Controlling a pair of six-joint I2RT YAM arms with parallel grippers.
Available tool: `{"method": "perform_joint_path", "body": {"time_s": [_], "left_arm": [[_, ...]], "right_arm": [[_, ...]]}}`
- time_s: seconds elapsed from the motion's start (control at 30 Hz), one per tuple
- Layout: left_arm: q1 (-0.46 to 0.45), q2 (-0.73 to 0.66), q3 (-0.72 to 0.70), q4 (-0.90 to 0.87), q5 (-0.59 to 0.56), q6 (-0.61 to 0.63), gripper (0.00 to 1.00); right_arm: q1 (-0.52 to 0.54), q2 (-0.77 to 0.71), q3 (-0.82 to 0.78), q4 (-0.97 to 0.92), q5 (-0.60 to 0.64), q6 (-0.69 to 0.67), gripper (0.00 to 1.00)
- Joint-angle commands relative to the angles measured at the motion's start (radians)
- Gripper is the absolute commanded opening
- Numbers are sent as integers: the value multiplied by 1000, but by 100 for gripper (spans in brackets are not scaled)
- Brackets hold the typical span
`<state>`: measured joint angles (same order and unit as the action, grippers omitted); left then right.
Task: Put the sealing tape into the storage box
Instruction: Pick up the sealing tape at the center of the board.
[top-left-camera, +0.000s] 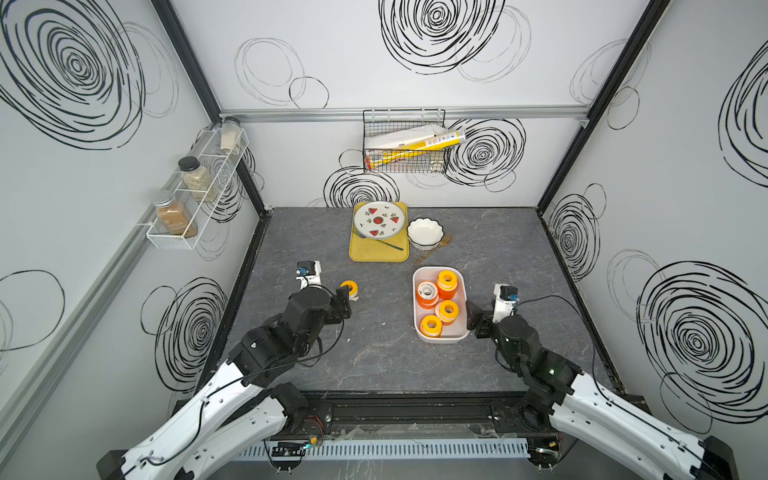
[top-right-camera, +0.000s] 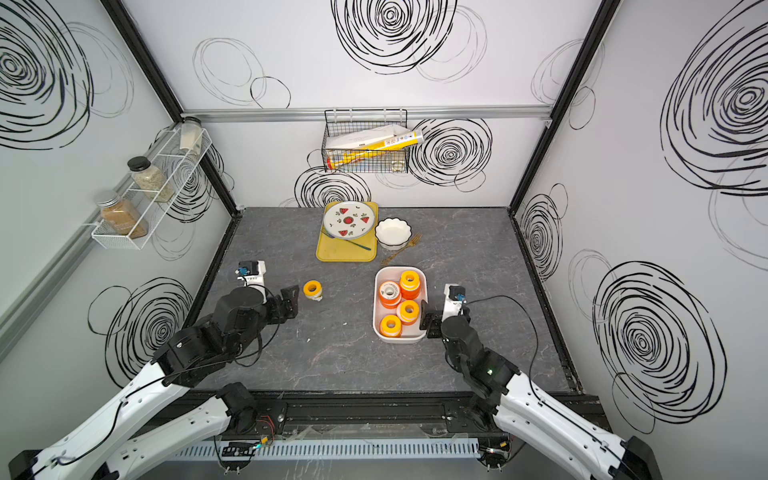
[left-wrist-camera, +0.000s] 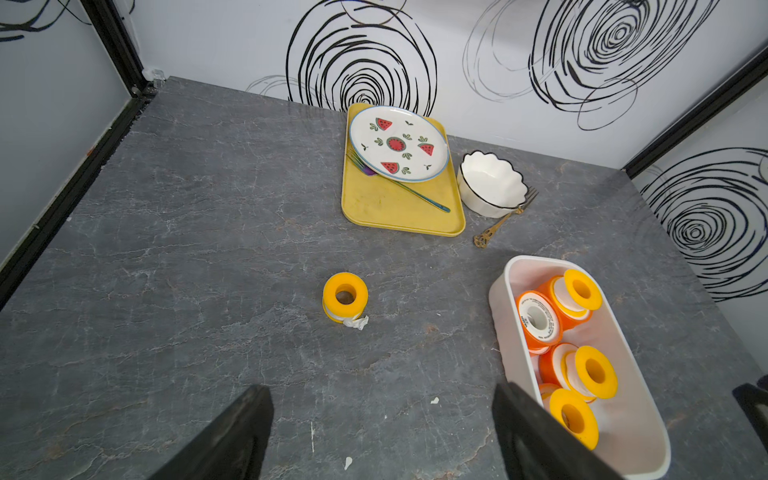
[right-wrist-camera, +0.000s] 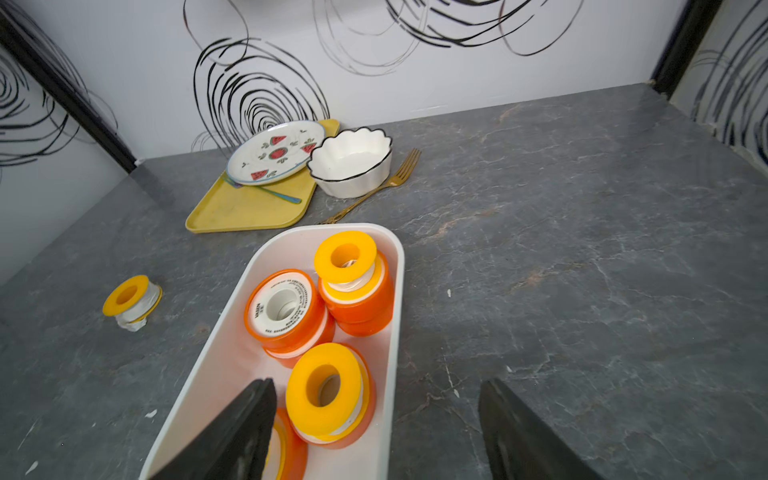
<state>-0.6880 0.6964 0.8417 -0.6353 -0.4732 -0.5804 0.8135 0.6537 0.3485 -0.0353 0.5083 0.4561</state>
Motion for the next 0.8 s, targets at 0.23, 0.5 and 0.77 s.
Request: {"method": "perform_joint_path", "body": {"time_s": [0.23, 0.5, 0.77], "left_arm": [[9, -24, -15, 26, -30, -4, 89], [13, -40, -24, 35, -23, -1, 90], [12, -24, -21, 28, -32, -6, 90]], "right_arm": [[1, 625, 517, -69, -416, -171, 85], [23, 1086, 948, -226, -591, -240, 85], [65, 1457, 1407, -425, -639, -313, 91]]}}
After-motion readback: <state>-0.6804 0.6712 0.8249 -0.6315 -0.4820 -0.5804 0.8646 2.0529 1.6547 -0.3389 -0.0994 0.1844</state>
